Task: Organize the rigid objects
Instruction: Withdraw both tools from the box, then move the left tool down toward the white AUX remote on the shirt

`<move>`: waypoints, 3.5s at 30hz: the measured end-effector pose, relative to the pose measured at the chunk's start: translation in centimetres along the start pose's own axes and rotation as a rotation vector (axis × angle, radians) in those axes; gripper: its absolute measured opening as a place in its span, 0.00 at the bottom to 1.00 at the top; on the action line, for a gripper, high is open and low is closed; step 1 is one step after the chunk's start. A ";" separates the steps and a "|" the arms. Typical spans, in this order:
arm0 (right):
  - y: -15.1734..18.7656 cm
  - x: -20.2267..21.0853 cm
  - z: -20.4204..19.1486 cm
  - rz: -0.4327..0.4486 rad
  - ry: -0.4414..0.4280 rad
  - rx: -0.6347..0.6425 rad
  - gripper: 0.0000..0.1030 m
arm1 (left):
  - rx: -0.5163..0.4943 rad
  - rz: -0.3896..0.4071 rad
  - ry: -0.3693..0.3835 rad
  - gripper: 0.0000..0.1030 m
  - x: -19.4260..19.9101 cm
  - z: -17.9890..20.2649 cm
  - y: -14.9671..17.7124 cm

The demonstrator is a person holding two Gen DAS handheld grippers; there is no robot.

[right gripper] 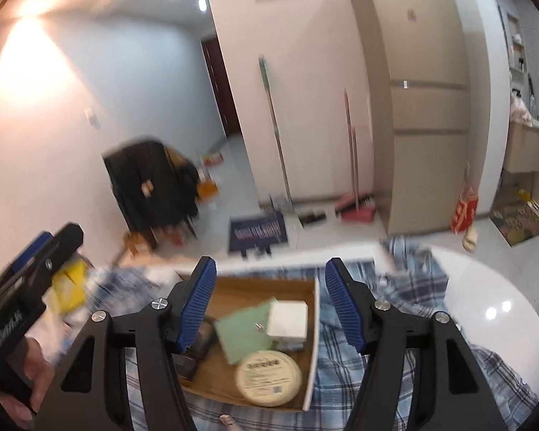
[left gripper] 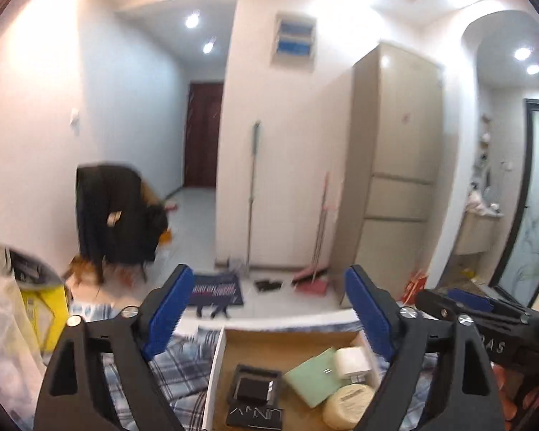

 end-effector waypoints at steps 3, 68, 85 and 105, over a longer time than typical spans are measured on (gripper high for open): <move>-1.3 4.0 -1.2 0.079 -0.023 0.003 0.61 | -0.016 0.083 0.005 1.00 3.6 0.4 -2.0; 22.2 -4.8 -2.7 -0.535 -0.117 0.290 0.10 | 0.096 -0.131 -0.103 1.00 6.2 -5.6 16.5; 22.4 -5.8 -3.4 -0.512 -0.101 0.310 0.10 | 0.100 -0.139 -0.104 1.00 6.1 -5.7 16.7; 20.7 -4.9 0.8 -0.525 0.002 0.140 0.08 | 0.117 -0.406 -0.202 1.00 2.6 -7.8 20.1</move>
Point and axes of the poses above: each gripper's, at about its wrist camera, not at the fingertips, and x roughly against the way its jaws point, z to its right, y to its underside, the point moved 5 cm from there along -x, roughly the way its jaws point, and after that the axes turned 3 degrees about z, right-handed, at the moved point
